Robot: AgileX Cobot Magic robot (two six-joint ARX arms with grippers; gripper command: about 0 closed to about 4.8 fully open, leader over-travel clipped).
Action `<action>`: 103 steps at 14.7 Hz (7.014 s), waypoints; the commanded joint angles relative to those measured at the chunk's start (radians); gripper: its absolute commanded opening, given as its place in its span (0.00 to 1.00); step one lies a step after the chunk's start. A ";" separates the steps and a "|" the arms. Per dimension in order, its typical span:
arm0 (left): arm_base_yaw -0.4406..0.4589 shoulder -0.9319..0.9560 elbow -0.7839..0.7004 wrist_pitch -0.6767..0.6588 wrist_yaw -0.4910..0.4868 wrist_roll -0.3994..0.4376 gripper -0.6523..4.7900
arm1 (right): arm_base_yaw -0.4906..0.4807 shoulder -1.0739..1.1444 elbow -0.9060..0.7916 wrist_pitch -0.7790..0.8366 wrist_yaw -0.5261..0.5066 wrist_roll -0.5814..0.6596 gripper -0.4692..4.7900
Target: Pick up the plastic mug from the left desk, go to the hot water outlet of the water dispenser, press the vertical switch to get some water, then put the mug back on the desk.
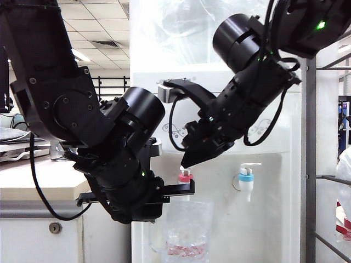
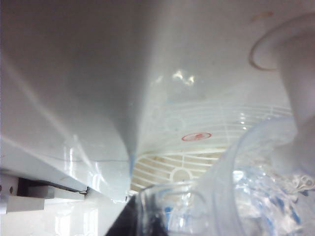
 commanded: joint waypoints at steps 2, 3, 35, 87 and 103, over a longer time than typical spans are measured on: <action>0.015 -0.028 0.040 0.191 -0.051 0.003 0.11 | 0.001 0.008 -0.001 -0.037 0.002 -0.004 0.08; 0.015 -0.028 0.040 0.191 -0.048 0.003 0.11 | 0.001 0.008 -0.001 -0.062 0.004 -0.005 0.08; 0.015 -0.028 0.040 0.192 -0.046 0.003 0.11 | 0.000 0.014 -0.001 -0.062 0.005 -0.006 0.08; 0.000 -0.028 0.040 0.182 0.055 0.071 0.11 | -0.039 -0.871 -0.003 -0.594 0.035 0.162 0.08; -0.126 -0.028 0.037 -0.205 0.205 0.038 0.11 | -0.040 -0.871 -0.003 -0.558 0.054 0.155 0.08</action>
